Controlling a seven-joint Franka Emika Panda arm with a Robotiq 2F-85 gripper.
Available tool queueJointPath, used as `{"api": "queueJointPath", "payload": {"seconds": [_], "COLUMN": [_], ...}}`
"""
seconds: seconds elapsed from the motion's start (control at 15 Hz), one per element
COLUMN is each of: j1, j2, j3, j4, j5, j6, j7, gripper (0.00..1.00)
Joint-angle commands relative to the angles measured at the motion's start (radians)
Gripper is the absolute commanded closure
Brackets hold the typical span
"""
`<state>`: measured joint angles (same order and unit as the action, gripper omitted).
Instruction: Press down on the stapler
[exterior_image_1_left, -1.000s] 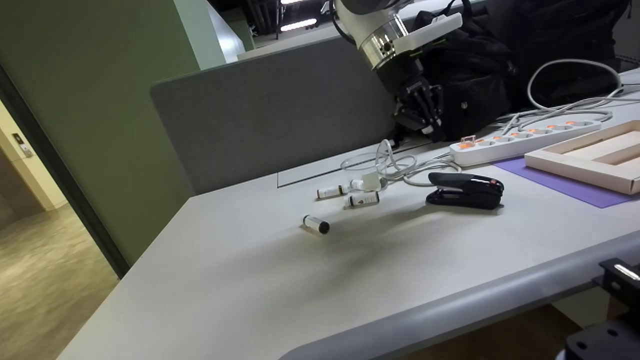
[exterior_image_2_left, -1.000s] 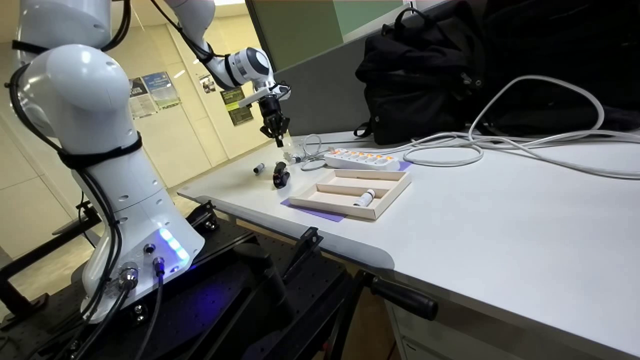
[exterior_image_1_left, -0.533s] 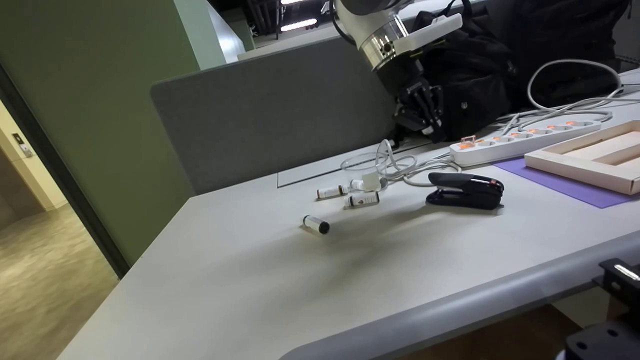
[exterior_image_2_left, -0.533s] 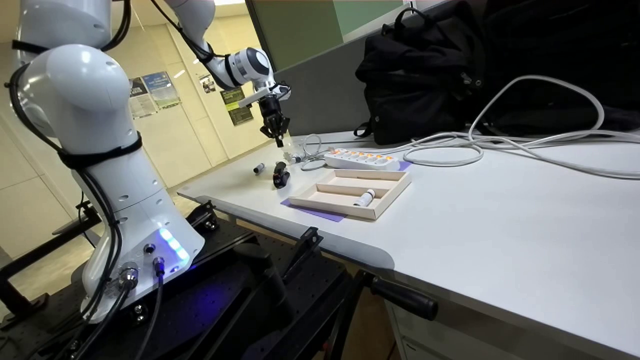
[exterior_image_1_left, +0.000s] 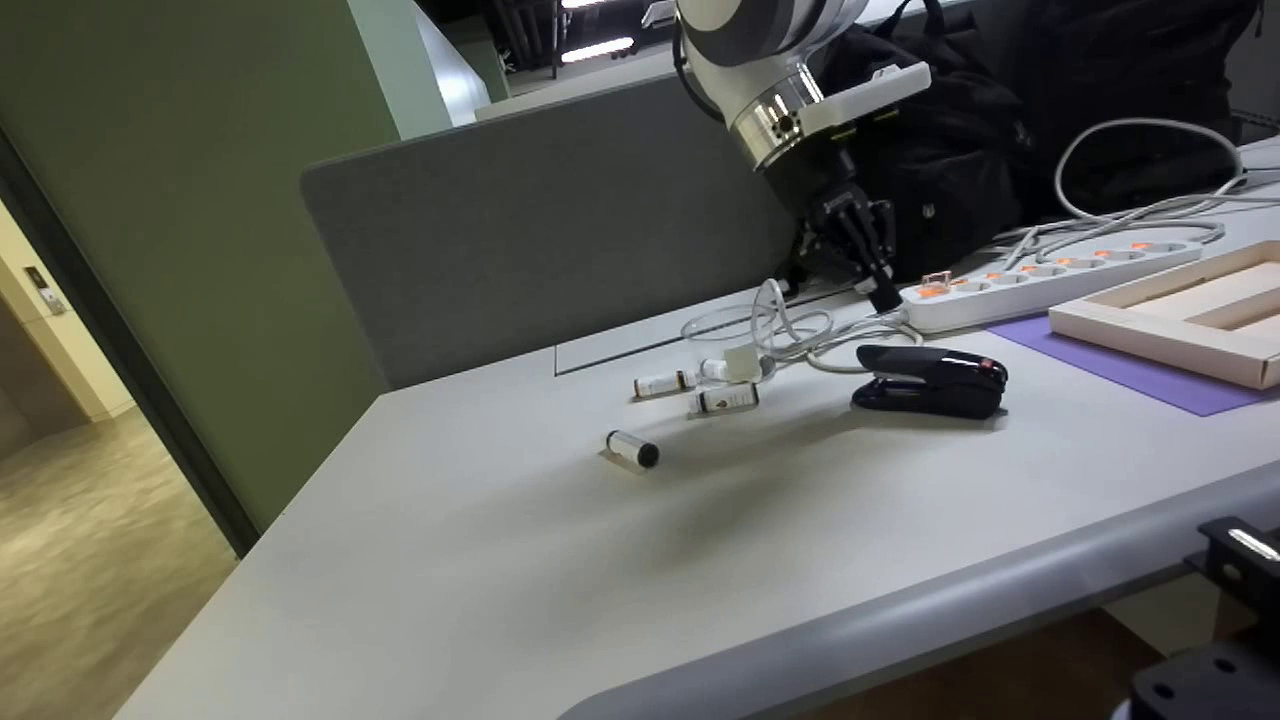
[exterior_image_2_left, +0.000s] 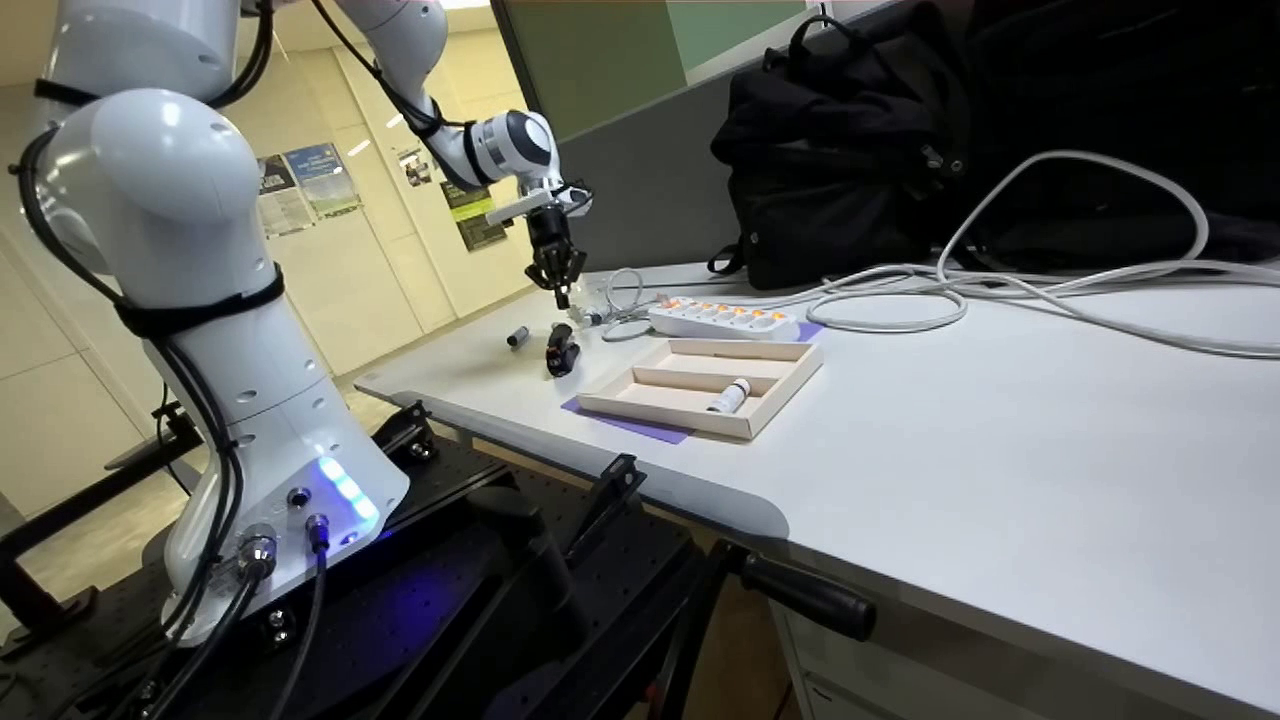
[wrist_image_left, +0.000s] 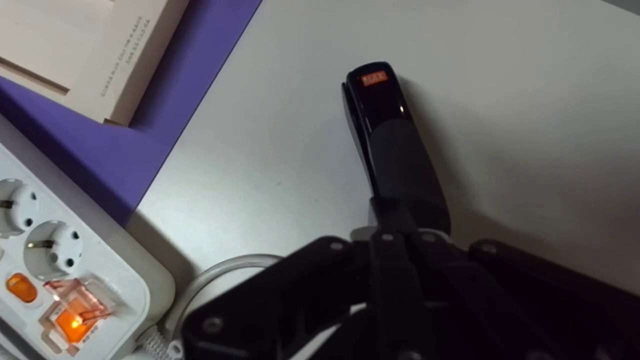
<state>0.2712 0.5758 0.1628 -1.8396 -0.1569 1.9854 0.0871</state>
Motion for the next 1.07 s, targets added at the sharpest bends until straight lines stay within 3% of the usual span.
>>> {"api": "queueJointPath", "payload": {"seconds": [0.0,0.33,0.6,1.0], "j1": [-0.022,-0.04,-0.042,-0.048], "j2": [0.059,0.135,0.196,0.283], "j3": [0.013,0.022,0.014,-0.001], "j4": [0.092,0.19,0.27,0.368], "j5": [0.067,0.148,0.18,0.177], "j6": [-0.082,-0.202,-0.303,-0.358], "j7": [-0.082,-0.166,-0.16,-0.162], "gripper": [1.0,1.0,1.0,1.0]}}
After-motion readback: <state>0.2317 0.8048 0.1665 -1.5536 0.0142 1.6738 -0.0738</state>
